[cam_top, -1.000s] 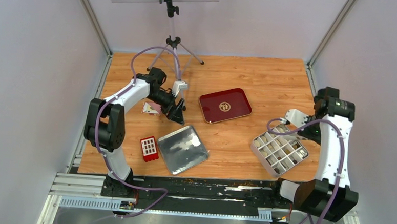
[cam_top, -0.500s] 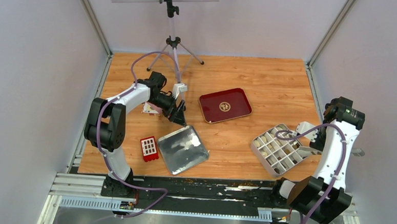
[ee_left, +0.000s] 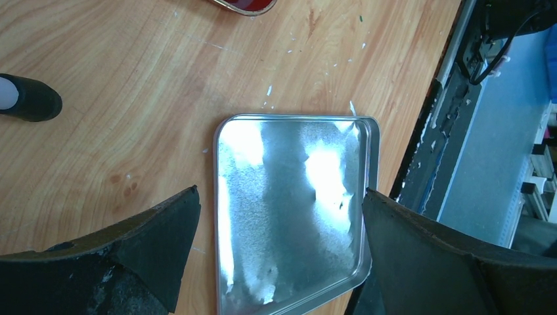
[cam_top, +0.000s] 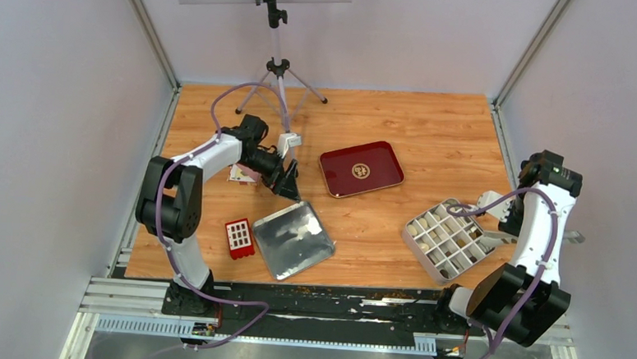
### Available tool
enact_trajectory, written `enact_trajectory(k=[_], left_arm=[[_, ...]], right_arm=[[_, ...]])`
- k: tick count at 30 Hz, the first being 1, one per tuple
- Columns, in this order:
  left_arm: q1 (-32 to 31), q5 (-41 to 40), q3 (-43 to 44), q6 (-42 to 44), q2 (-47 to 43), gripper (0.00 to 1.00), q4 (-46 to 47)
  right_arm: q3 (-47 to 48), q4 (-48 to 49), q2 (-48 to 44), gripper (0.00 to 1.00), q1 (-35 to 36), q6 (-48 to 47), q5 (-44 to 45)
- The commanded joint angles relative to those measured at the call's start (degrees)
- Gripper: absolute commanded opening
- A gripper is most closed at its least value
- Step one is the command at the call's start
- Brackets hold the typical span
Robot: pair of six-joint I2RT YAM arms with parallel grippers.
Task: Pack the chocolate
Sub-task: Place the fake chocolate in the packing box.
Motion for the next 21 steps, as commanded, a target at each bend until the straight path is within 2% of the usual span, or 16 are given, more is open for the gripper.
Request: enact_trajectory(k=[1, 9, 21], left_arm=[[-0.2, 1.9, 2.5, 1.3, 1.2, 1.0, -1.1], [-0.2, 2.4, 3.0, 1.2, 2.5, 1.0, -0.6], [-0.2, 3.3, 4.0, 2.6, 3.2, 1.0, -2.1]], right_arm=[[-0.9, 1.5, -0.2, 0.17, -0.2, -0.3, 1.5], [-0.8, 1.6, 0.1, 0.25, -0.3, -0.4, 1.7], [1.1, 1.5, 2.0, 0.28, -0.2, -0.9, 2.1]])
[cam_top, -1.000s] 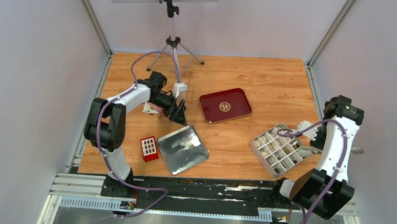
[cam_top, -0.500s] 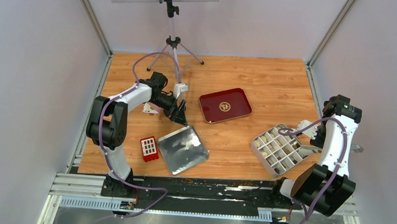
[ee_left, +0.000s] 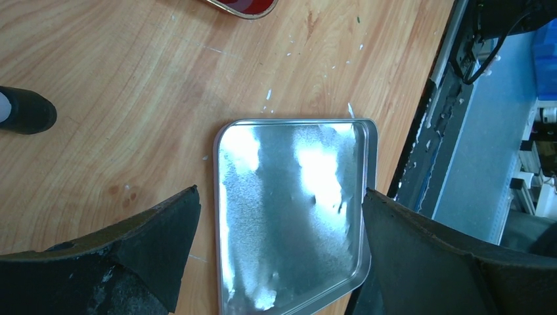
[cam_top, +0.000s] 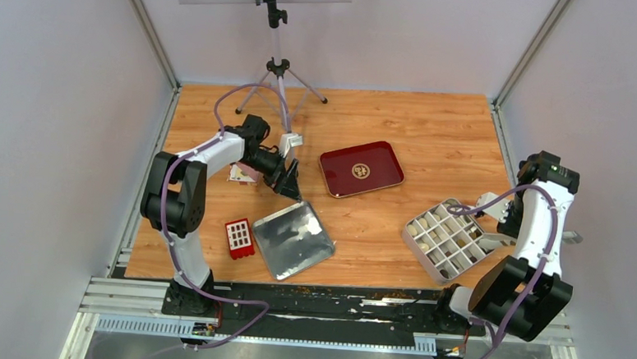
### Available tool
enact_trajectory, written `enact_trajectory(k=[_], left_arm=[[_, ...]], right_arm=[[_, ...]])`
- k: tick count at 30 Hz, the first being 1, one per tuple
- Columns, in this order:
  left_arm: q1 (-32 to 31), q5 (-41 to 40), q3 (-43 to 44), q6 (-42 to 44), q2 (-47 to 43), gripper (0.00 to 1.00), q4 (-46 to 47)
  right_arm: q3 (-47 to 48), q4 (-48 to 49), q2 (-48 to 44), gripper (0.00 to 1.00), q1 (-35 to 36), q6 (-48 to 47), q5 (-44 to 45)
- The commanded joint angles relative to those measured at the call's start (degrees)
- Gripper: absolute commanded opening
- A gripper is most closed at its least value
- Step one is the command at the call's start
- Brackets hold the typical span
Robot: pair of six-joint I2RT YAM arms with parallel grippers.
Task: Pack the chocolate
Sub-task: Place the fake chocolate in the packing box, then place the clamp at the center of the board.
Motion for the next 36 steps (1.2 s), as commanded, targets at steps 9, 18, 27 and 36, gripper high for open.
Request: enact_trajectory(k=[9, 18, 27, 36], left_arm=[[-0.2, 0.9, 2.3, 2.4, -0.7, 1.0, -1.7], [-0.2, -7.4, 1.9, 7.8, -6.4, 1.0, -5.8], [0.1, -34.5, -16.5, -6.4, -33.4, 1.0, 13.8], [0.7, -33.3, -23.4, -2.4, -38.0, 0.87, 11.5]], right_arm=[[7.7, -0.8, 2.5, 0.2, 2.1, 1.1, -1.8], [17.1, 0.7, 10.5, 0.2, 23.9, 11.7, -11.8], [22.8, 13.7, 26.5, 0.23, 41.0, 10.1, -27.2], [13.3, 19.3, 30.7, 0.25, 43.1, -0.4, -35.7]])
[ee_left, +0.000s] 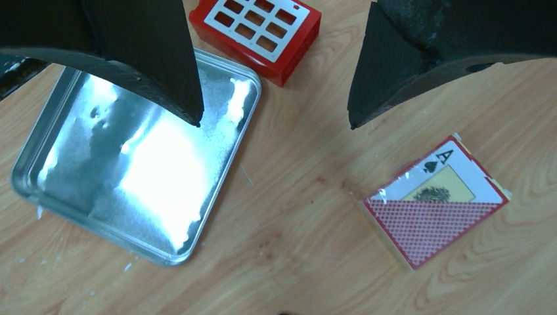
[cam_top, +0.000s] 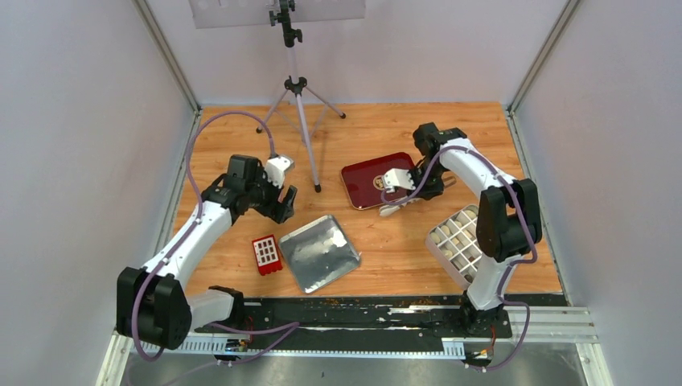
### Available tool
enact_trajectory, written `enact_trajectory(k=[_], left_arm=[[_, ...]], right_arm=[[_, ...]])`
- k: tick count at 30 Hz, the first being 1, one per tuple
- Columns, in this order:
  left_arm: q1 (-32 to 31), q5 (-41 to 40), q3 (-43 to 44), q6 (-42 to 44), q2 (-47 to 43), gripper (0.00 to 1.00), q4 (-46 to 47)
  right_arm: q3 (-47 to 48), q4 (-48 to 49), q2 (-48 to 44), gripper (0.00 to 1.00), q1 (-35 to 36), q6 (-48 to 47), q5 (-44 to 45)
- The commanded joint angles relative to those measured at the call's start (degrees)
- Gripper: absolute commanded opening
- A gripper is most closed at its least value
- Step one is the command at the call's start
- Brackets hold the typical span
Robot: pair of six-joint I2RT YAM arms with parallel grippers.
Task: Pack the chocolate
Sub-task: Place the clamp at the center of the board.
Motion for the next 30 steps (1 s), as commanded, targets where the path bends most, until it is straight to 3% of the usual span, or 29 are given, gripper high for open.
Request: enact_trajectory(k=[1, 6, 11, 17, 21, 26, 30], left_arm=[[-0.7, 0.5, -1.9, 9.9, -0.1, 0.82, -1.3], [-1.6, -0.3, -0.8, 18.5, 5.2, 0.65, -2.4], [-5.6, -1.6, 1.5, 22.3, 13.1, 0.62, -1.3], [-8.2, -2.1, 4.4, 23.5, 20.8, 0.47, -0.5], [-8.9, -1.3, 5.9, 24.6, 24.7, 0.35, -1.1], [-9.3, 2.3, 7.3, 25.5, 27.5, 0.33, -2.4], [-9.6, 3.5, 9.6, 25.4, 28.0, 0.33, -5.4]], right_arm=[[-3.5, 3.7, 0.0, 0.26, 0.2, -5.8, -6.6], [-5.1, 5.6, 1.7, 0.29, 1.7, -4.8, -7.4], [-6.1, 7.0, 2.5, 0.52, 2.1, -1.9, -6.8], [-5.4, 5.5, -7.0, 0.58, -0.9, 4.5, -8.3], [-6.0, 5.5, -13.1, 0.59, -7.1, 13.2, -12.2], [-8.2, 11.9, -16.0, 0.59, -21.4, 25.5, -11.1], [-5.9, 13.3, -12.8, 0.58, -32.3, 32.6, -8.1]])
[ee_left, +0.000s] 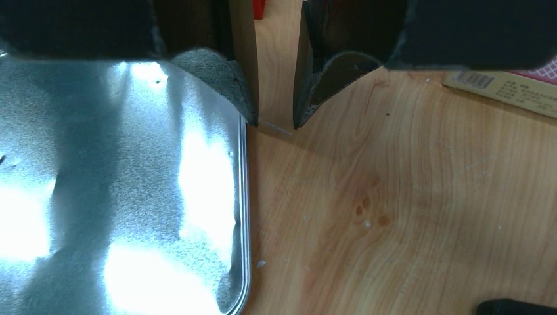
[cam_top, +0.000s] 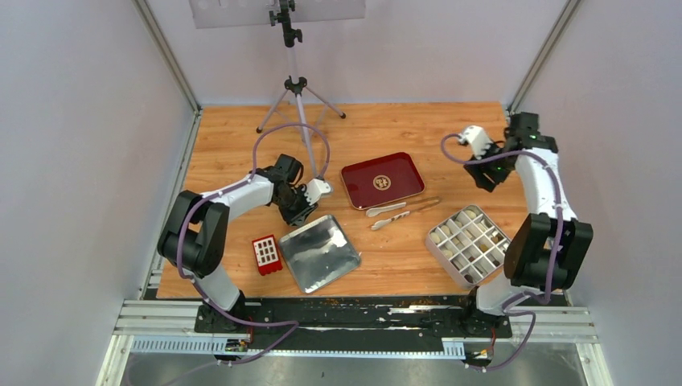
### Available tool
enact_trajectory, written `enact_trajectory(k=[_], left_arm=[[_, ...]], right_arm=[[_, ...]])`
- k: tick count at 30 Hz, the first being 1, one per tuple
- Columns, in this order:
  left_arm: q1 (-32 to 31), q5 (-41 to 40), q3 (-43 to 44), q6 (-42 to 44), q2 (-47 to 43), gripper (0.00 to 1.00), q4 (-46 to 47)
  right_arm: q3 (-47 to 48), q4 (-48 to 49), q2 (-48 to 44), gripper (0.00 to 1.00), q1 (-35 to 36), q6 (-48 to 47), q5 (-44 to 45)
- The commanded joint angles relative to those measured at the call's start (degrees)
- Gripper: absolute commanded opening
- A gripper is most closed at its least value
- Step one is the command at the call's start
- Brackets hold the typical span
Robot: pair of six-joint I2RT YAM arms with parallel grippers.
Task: Pack the chocolate
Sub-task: Place the clamp at the center of the board, then pick up the box lid from the center of the board, then adjust the packing box at the center of the board.
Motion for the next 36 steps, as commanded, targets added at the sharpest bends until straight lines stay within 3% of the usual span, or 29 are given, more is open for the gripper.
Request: enact_trajectory(k=[1, 6, 11, 17, 20, 21, 22, 28, 36], left_arm=[[-0.5, 2.1, 3.9, 0.6, 0.1, 0.33, -3.1], [-0.5, 3.0, 3.9, 2.0, -4.0, 0.34, -5.7], [-1.2, 2.0, 3.2, 2.2, 0.8, 0.31, -7.3], [-1.5, 0.6, 1.5, 1.9, 3.0, 0.26, -3.6], [-1.9, 0.4, 1.9, 2.7, 4.3, 0.16, -4.0], [-1.9, 0.5, 2.1, 2.9, 4.6, 0.08, -4.0], [-1.9, 0.5, 2.1, 2.9, 4.9, 0.0, -4.0], [-1.8, 2.1, 3.6, 3.1, 4.1, 0.0, -5.3], [-1.8, 5.6, 8.5, -0.2, -3.7, 0.0, -5.4]], right_arm=[[2.1, 1.8, 3.5, 0.58, -11.0, 12.0, 1.3], [0.4, -0.2, 3.6, 0.58, -16.9, 13.1, 4.0], [-4.2, 0.1, 2.2, 0.58, -20.6, 12.2, 9.4], [-8.7, 2.1, 4.2, 0.57, -22.2, 10.3, 22.9], [-10.8, 1.1, 5.4, 0.57, -22.2, 8.9, 26.5], [-11.4, 0.1, 5.9, 0.56, -22.2, 8.4, 27.0], [-11.9, -1.4, 6.6, 0.56, -22.2, 8.3, 26.6], [-11.2, -13.9, 10.2, 0.49, -18.2, 9.6, 15.9], [-3.8, -28.1, 14.6, 0.48, -3.4, 12.6, -0.5]])
